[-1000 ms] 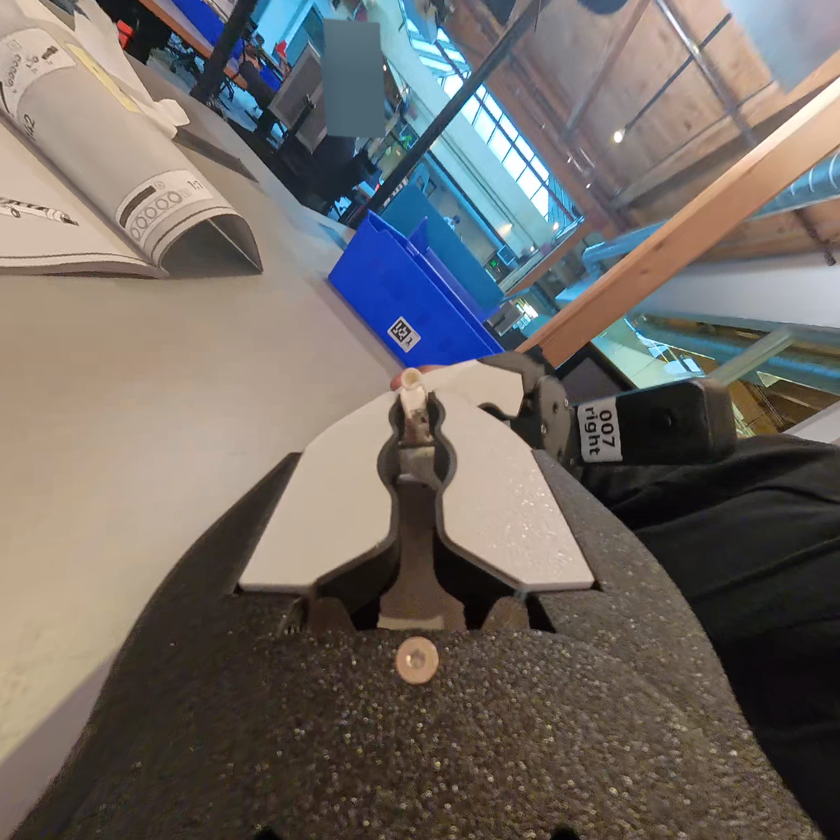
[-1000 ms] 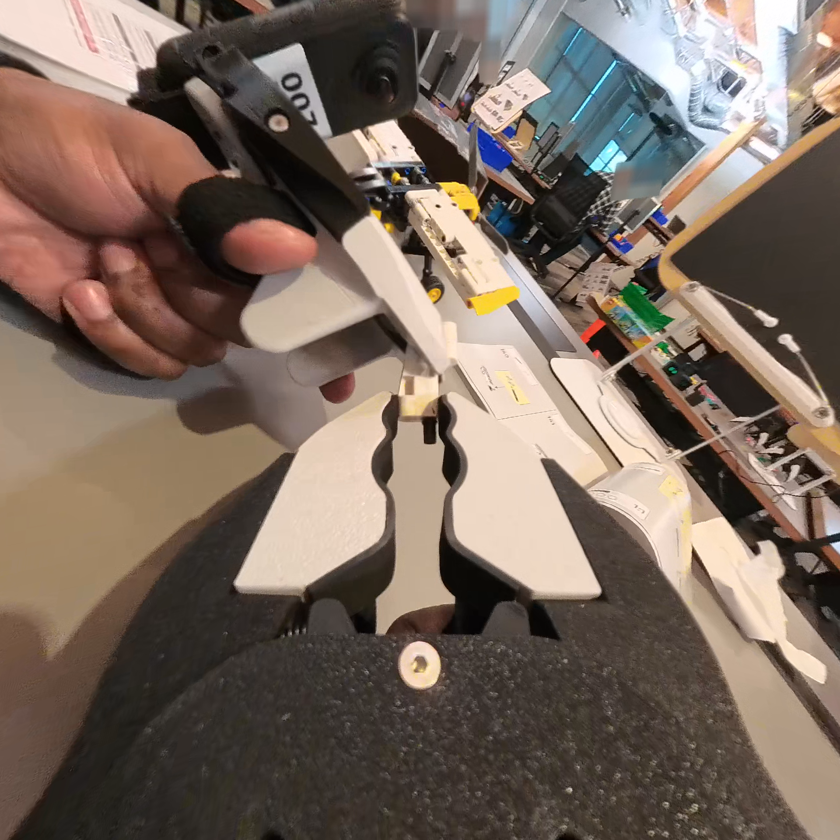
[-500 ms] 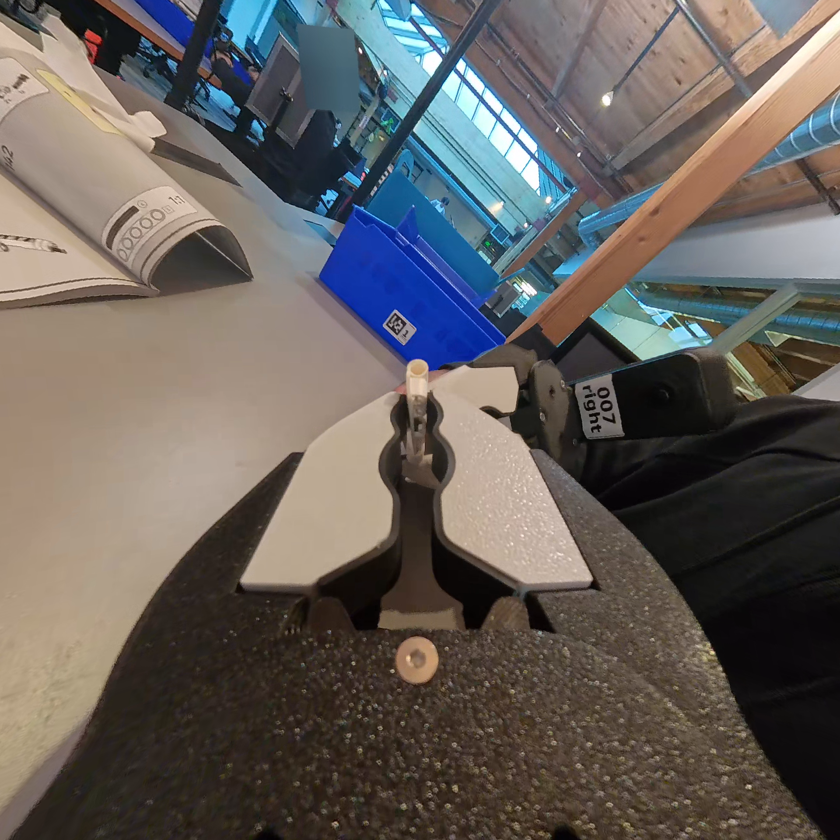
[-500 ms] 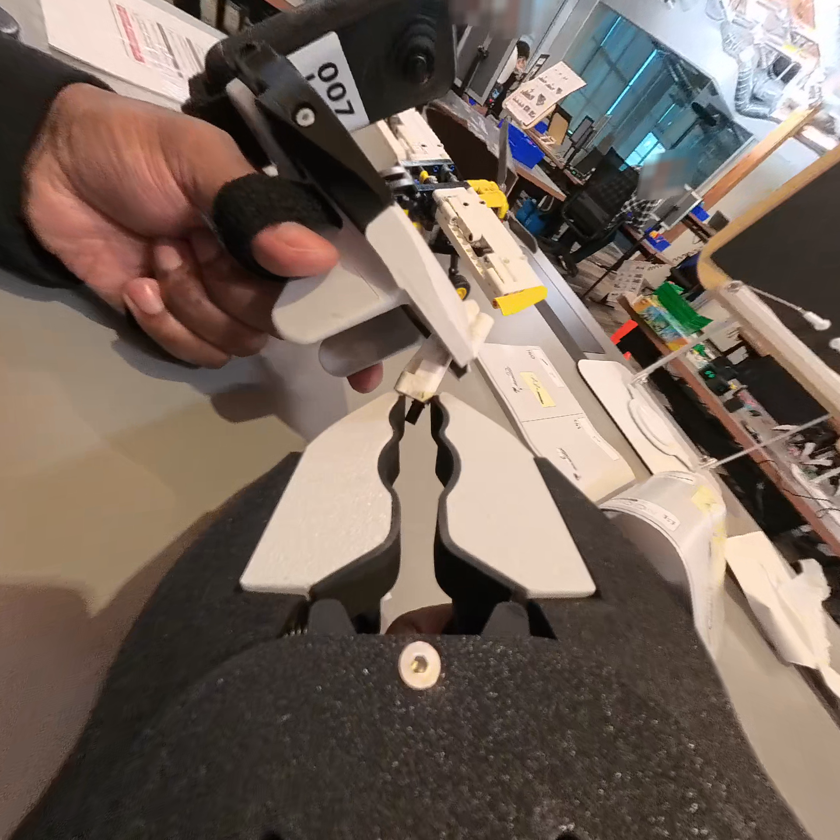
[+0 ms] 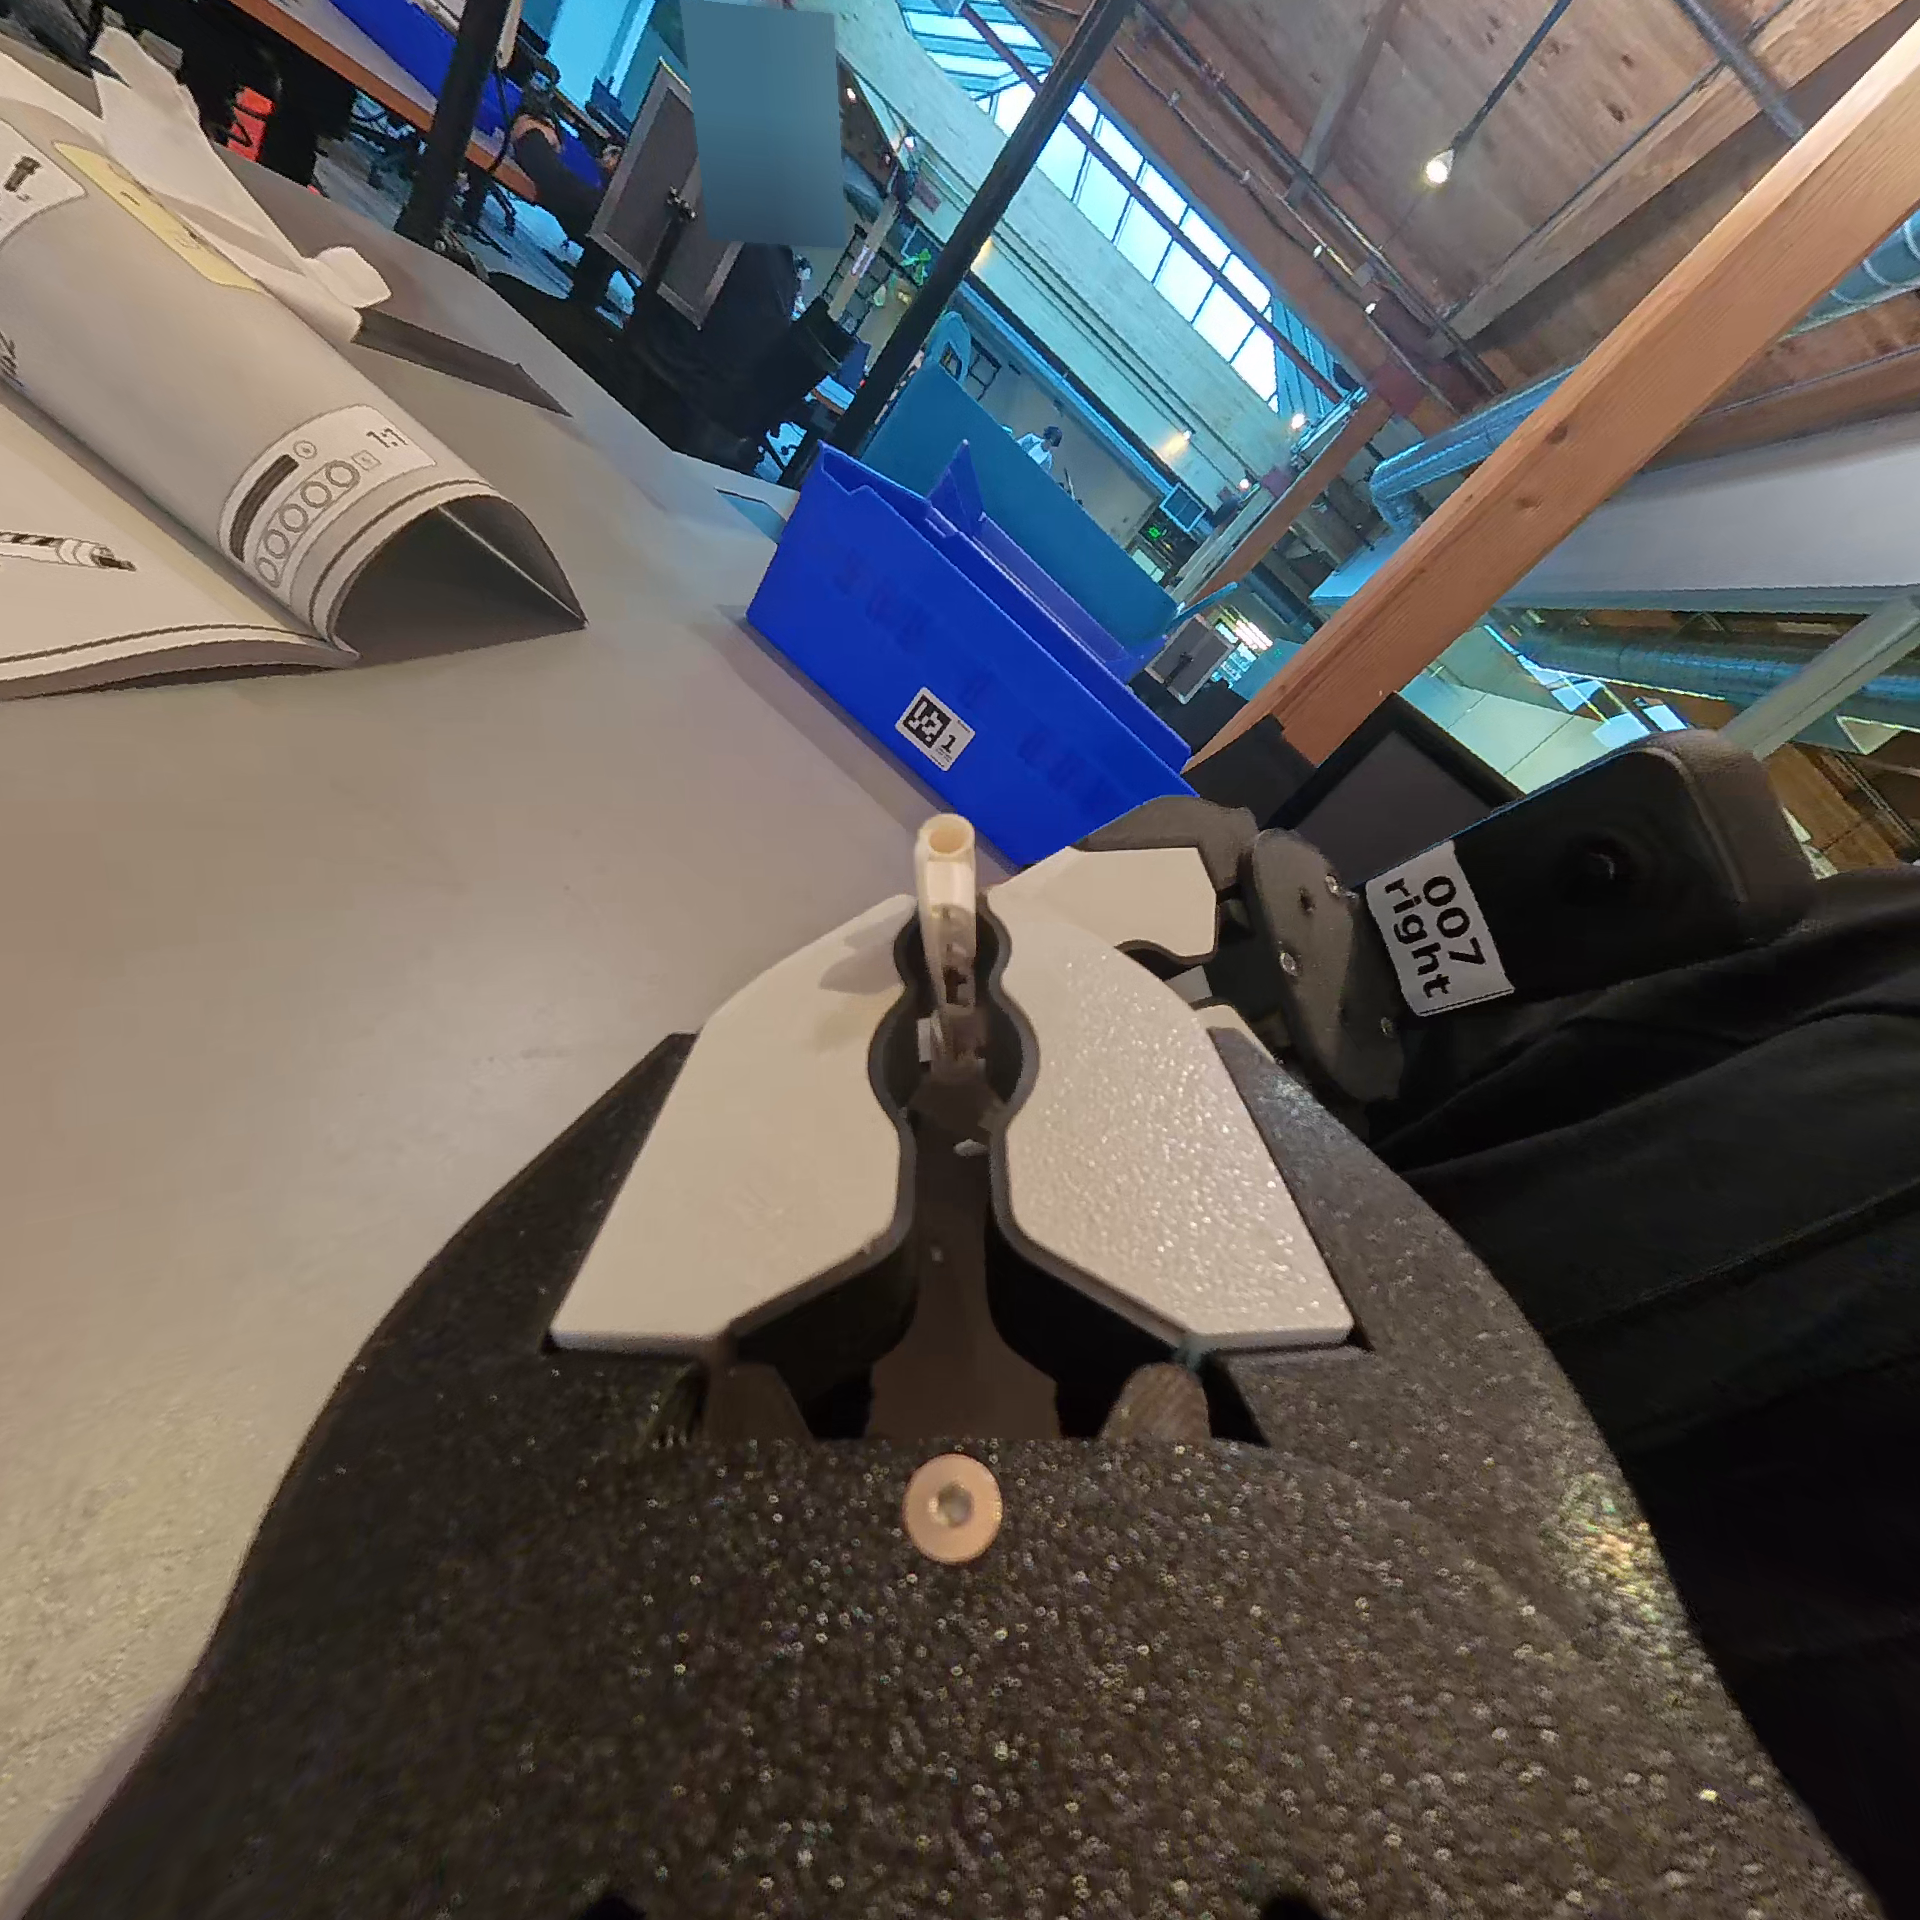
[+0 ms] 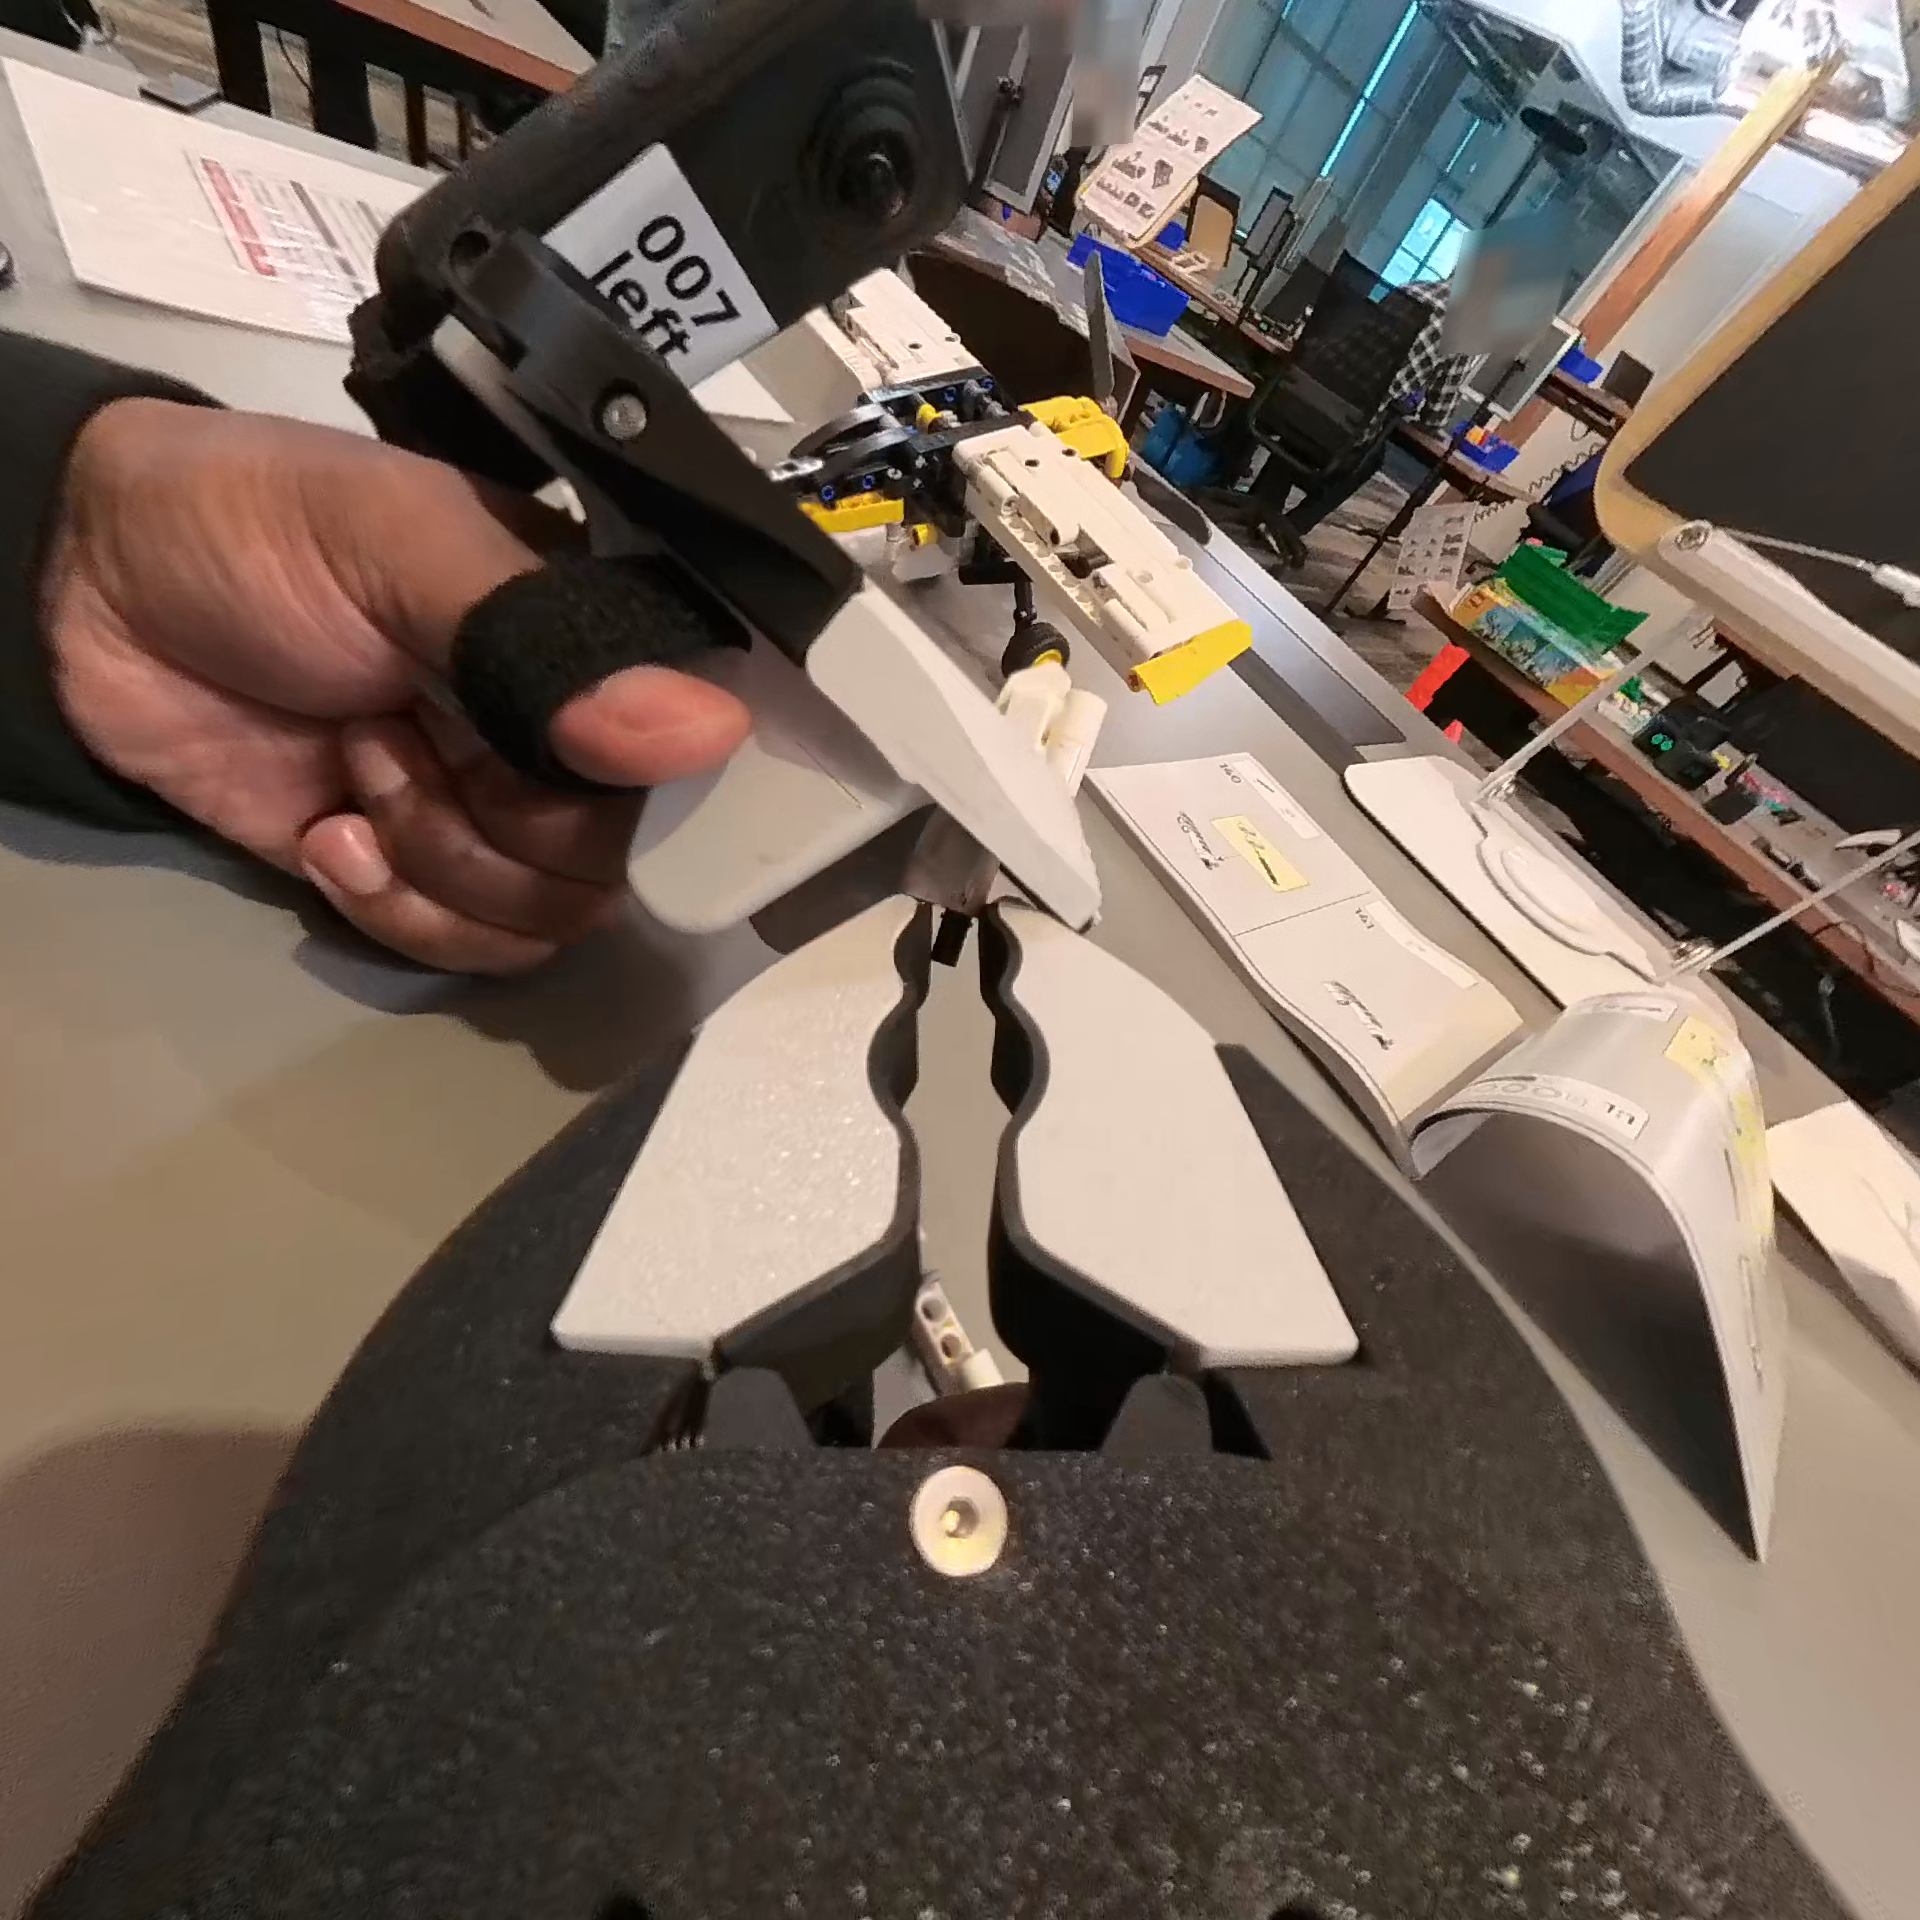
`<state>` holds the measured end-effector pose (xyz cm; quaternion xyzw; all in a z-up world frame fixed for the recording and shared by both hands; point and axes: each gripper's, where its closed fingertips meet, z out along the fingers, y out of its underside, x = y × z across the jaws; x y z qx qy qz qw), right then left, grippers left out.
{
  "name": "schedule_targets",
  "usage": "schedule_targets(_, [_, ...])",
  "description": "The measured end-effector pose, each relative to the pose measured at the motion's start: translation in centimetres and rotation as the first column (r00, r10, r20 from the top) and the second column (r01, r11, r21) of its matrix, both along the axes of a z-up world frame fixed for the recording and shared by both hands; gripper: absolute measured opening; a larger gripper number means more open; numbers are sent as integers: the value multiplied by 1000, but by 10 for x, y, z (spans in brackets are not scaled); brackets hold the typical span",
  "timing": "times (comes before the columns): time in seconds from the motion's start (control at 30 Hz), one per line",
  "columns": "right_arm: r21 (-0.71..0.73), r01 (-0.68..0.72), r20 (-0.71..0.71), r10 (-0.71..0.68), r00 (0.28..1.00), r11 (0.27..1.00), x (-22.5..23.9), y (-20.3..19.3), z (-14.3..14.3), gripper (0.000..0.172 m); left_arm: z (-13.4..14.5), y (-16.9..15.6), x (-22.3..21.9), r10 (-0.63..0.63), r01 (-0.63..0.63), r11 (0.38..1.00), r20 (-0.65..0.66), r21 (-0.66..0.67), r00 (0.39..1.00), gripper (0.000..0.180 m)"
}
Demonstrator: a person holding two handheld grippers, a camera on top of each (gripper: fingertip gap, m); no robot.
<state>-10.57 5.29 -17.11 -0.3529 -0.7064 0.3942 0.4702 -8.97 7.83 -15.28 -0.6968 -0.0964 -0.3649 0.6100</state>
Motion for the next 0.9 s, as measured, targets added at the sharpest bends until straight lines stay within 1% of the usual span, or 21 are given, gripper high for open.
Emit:
schedule_targets(0.07, [-16, -5, 2, 5, 1000, 1000, -1, -1, 0, 9, 0, 0, -1, -2, 2, 1000, 4, -2, 1000, 7])
schedule_targets(0.17, [16, -37, 5, 37, 999, 999, 0, -1, -2, 9, -2, -1, -2, -14, 13, 1000, -11, -24, 1000, 7])
schedule_targets(0.27, [86, -81, -14, 82, 997, 993, 2, 3, -1, 20, -2, -4, -10, -7, 6, 999, -25, -33, 1000, 7])
schedule_targets(0.4, [190, -123, -46, 134, 990, 974, 6, 11, 4, 27, 0, -7, -17, -19, 16, 998, -54, -58, 998, 7])
schedule_targets(0.47, [241, -133, -75, 156, 985, 961, 7, 16, 11, 30, 4, -6, -16, -40, 32, 997, -107, -73, 993, 7])
schedule_targets(0.53, [272, -140, -113, 176, 978, 952, 7, 21, 22, 33, 8, -3, -16, -59, 41, 995, -195, -94, 979, 7])
schedule_targets(0.63, [265, -136, -171, 185, 968, 955, 2, 30, 42, 42, 13, 10, -17, -91, 61, 993, -313, -105, 945, 7])
schedule_targets(0.67, [260, -139, -183, 190, 965, 955, -1, 32, 45, 46, 12, 14, -16, -107, 76, 992, -332, -106, 937, 7])
schedule_targets(0.73, [289, -133, -195, 194, 961, 948, -6, 36, 46, 55, 7, 22, -9, -157, 124, 985, -307, -124, 939, 7])
schedule_targets(0.8, [357, -119, -208, 203, 957, 927, -9, 40, 40, 62, 2, 25, -2, -189, 162, 979, -254, -126, 949, 7])
schedule_targets(0.9, [402, -170, -225, 277, 934, 900, -1, 34, 31, 64, -4, 18, 8, -252, 235, 964, -138, -127, 958, 7])
